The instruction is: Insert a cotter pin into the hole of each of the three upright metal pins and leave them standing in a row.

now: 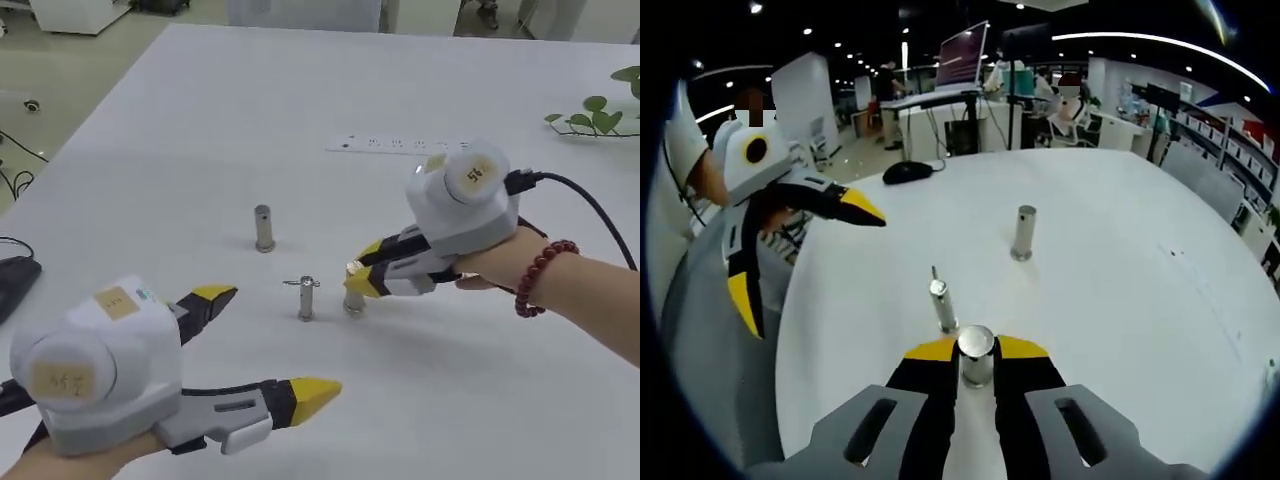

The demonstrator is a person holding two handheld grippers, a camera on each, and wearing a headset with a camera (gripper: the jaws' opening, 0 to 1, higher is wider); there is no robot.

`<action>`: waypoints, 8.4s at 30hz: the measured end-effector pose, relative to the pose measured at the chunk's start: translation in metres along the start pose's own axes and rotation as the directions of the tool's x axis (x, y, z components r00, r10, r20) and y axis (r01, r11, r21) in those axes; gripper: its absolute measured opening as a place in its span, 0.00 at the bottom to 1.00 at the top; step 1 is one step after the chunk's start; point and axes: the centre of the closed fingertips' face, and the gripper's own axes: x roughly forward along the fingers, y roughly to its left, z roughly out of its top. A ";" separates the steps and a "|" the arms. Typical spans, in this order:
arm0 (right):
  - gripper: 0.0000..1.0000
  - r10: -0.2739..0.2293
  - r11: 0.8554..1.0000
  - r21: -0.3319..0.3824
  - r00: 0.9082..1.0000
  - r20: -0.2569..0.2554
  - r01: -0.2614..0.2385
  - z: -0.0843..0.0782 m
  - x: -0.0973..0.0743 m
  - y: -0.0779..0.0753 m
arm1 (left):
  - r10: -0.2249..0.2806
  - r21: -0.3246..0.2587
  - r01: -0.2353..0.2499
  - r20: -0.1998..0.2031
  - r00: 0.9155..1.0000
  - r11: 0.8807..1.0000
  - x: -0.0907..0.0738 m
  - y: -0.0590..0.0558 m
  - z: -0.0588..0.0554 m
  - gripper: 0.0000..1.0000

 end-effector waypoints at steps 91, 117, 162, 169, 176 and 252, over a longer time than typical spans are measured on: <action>0.22 0.331 0.934 -0.154 0.943 0.037 -0.322 -0.041 -0.023 0.068 | -0.081 0.024 0.081 -0.011 0.997 0.996 -0.002 -0.025 -0.003 0.88; 0.62 0.207 0.973 0.064 0.963 0.176 -0.221 -0.003 -0.058 0.060 | -0.083 0.039 0.083 -0.011 0.997 0.996 -0.008 -0.030 0.003 0.91; 0.29 -0.129 0.987 0.077 0.986 -0.109 0.138 -0.087 -0.067 -0.070 | -0.080 0.054 0.081 -0.023 0.997 0.995 -0.003 -0.025 0.000 0.88; 0.23 -0.134 0.990 0.022 0.977 -0.165 0.140 -0.094 -0.064 -0.080 | -0.076 0.047 0.077 -0.025 0.997 0.996 -0.002 -0.023 -0.001 0.87; 0.20 -0.126 0.992 -0.027 0.968 -0.219 0.123 -0.102 -0.060 -0.086 | -0.078 0.054 0.079 -0.023 0.997 0.995 -0.003 -0.024 -0.002 0.87; 0.04 -0.063 0.958 -0.282 0.915 -0.400 -0.057 -0.092 -0.063 -0.079 | -0.082 0.002 0.082 -0.031 0.996 0.997 -0.009 -0.016 0.007 0.84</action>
